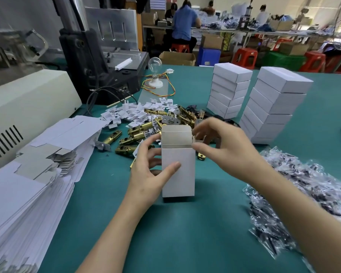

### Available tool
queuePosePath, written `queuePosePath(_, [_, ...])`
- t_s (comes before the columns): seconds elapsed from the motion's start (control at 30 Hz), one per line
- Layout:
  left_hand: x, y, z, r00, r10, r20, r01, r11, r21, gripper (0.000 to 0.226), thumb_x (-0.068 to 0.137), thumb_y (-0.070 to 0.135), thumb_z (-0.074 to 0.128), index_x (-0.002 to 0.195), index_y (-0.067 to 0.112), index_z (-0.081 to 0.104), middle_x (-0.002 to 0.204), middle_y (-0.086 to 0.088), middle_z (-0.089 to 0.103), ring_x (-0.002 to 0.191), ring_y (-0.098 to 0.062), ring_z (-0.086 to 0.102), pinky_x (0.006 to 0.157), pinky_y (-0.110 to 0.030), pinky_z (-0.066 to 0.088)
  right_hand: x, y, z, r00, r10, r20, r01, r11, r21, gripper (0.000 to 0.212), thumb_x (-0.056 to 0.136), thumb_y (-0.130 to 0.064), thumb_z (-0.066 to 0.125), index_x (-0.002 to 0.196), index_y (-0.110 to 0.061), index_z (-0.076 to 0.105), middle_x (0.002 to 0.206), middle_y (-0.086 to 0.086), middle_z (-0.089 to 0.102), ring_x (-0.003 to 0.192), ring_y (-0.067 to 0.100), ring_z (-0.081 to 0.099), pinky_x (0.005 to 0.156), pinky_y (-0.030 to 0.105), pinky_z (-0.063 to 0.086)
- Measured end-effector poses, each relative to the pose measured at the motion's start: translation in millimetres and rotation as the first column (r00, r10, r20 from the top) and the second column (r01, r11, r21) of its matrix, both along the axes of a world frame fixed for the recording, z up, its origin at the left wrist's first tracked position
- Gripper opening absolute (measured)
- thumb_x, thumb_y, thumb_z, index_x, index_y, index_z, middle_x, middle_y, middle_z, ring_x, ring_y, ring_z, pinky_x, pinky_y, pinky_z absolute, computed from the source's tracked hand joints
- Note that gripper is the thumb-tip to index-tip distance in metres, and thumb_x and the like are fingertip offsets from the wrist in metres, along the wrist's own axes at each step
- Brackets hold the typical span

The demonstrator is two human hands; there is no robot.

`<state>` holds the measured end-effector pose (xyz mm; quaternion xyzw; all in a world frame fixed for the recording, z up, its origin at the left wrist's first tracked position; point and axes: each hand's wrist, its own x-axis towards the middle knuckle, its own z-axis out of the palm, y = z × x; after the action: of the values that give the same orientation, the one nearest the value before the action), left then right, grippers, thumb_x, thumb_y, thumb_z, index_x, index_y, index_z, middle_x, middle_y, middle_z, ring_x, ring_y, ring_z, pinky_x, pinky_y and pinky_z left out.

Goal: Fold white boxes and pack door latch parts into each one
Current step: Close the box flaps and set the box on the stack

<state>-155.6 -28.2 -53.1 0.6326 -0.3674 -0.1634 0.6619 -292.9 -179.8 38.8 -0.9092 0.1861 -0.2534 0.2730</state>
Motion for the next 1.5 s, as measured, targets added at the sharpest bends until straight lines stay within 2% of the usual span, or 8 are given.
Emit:
queuePosePath(0.2, [-1, 0, -4, 0.994, 0.057, 0.089, -0.057, 0.998, -0.005, 0.057, 0.081, 0.040, 0.082, 0.125, 0.059, 0.052, 0.119, 0.013, 0.071, 0.105, -0.009, 0.071, 0.080, -0.027, 0.060, 2, 11, -32, 0.989, -0.046, 0.143, 0.011, 0.972, 0.236, 0.023, 0.090, -0.019, 0.077, 0.111, -0.029, 0.076, 0.104, -0.012, 0.066, 0.094, 0.006, 0.065, 0.070, 0.014, 0.045])
queuePosePath(0.37, [-2, 1, 1, 0.995, 0.045, 0.088, -0.043, 0.999, -0.018, 0.027, 0.089, 0.050, 0.073, 0.114, 0.046, 0.065, 0.109, 0.018, 0.070, 0.098, -0.006, 0.071, 0.069, -0.019, 0.056, 10, 19, -43, 0.976, -0.074, 0.206, 0.030, 0.977, 0.211, 0.006, 0.095, -0.019, 0.071, 0.092, -0.019, 0.077, 0.102, -0.009, 0.058, 0.099, 0.007, 0.059, 0.073, 0.029, 0.049])
queuePosePath(0.6, [-6, 1, 11, 0.976, 0.101, 0.192, -0.081, 0.991, -0.109, 0.020, 0.100, 0.041, 0.053, 0.089, 0.031, 0.066, 0.089, 0.011, 0.066, 0.083, -0.005, 0.061, 0.070, -0.015, 0.046, 11, 35, -56, 0.909, -0.106, 0.404, 0.006, 0.970, 0.242, 0.017, 0.092, -0.018, 0.064, 0.076, -0.017, 0.070, 0.099, -0.005, 0.058, 0.096, 0.014, 0.058, 0.079, 0.018, 0.043])
queuePosePath(0.7, [-10, 0, 13, 0.970, 0.120, 0.213, -0.089, 0.984, -0.152, 0.009, 0.098, 0.034, 0.056, 0.102, 0.038, 0.062, 0.095, 0.012, 0.067, 0.089, -0.011, 0.065, 0.077, -0.019, 0.049, 6, 36, -57, 0.899, -0.089, 0.428, -0.062, 0.943, 0.326, 0.016, 0.091, -0.013, 0.061, 0.080, -0.019, 0.071, 0.098, -0.007, 0.059, 0.099, 0.016, 0.060, 0.080, 0.023, 0.047])
queuePosePath(0.9, [-12, 3, 13, 0.978, 0.098, 0.182, -0.063, 0.980, -0.190, 0.048, 0.098, 0.028, 0.060, 0.144, 0.041, 0.052, 0.112, 0.003, 0.075, 0.100, -0.025, 0.072, 0.085, -0.026, 0.056, 0, 32, -56, 0.866, -0.093, 0.491, -0.263, 0.752, 0.605, 0.031, 0.085, -0.010, 0.064, 0.112, -0.025, 0.061, 0.095, -0.010, 0.067, 0.093, 0.008, 0.063, 0.082, 0.025, 0.052])
queuePosePath(1.1, [-10, 9, 16, 0.941, 0.133, 0.312, -0.063, 0.973, -0.223, 0.026, 0.100, 0.017, 0.066, 0.115, 0.039, 0.065, 0.113, 0.010, 0.075, 0.109, -0.020, 0.073, 0.087, -0.019, 0.054, -4, 31, -54, 0.875, -0.021, 0.483, -0.280, 0.793, 0.542, 0.013, 0.091, -0.007, 0.062, 0.097, -0.018, 0.064, 0.097, -0.007, 0.067, 0.092, 0.004, 0.062, 0.079, 0.015, 0.047])
queuePosePath(1.3, [-8, 12, 16, 0.907, 0.097, 0.411, -0.023, 0.983, -0.180, 0.009, 0.099, 0.022, 0.068, 0.106, 0.025, 0.073, 0.115, 0.007, 0.076, 0.114, -0.019, 0.071, 0.087, -0.020, 0.054, -7, 35, -56, 0.907, 0.035, 0.419, -0.283, 0.787, 0.547, 0.014, 0.090, -0.024, 0.048, 0.093, -0.021, 0.062, 0.101, 0.006, 0.064, 0.099, 0.024, 0.060, 0.085, 0.032, 0.047])
queuePosePath(1.5, [-18, 14, 19, 0.939, 0.035, 0.343, 0.020, 0.988, -0.156, 0.031, 0.103, 0.047, 0.060, 0.111, 0.021, 0.073, 0.114, 0.008, 0.075, 0.112, -0.022, 0.071, 0.085, -0.030, 0.058, -10, 37, -55, 0.921, 0.103, 0.375, -0.269, 0.866, 0.422, 0.019, 0.092, -0.037, 0.064, 0.101, -0.020, 0.061, 0.097, -0.010, 0.066, 0.096, 0.017, 0.065, 0.086, 0.021, 0.051])
